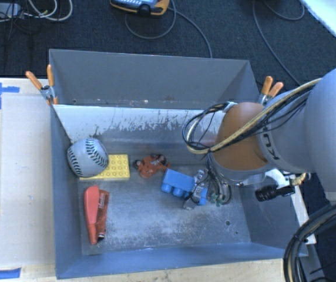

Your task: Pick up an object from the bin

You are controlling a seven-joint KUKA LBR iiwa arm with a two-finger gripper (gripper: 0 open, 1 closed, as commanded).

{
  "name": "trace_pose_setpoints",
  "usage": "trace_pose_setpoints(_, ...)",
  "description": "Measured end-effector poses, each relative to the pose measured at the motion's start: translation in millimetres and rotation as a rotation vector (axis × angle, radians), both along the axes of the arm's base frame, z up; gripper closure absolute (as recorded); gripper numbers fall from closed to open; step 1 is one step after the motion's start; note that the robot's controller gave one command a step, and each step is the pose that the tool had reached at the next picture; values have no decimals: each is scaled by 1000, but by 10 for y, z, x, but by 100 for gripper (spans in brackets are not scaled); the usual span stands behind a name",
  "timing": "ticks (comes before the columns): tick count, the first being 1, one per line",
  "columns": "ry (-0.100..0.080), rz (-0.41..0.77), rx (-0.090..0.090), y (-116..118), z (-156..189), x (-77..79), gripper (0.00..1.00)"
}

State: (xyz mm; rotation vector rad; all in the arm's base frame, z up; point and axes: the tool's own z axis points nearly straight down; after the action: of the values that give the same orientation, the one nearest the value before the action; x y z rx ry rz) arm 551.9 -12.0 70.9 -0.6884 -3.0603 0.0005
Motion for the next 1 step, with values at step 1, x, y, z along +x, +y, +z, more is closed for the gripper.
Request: trace_pose_setpoints(1,0,0,0,0,0,0,100)
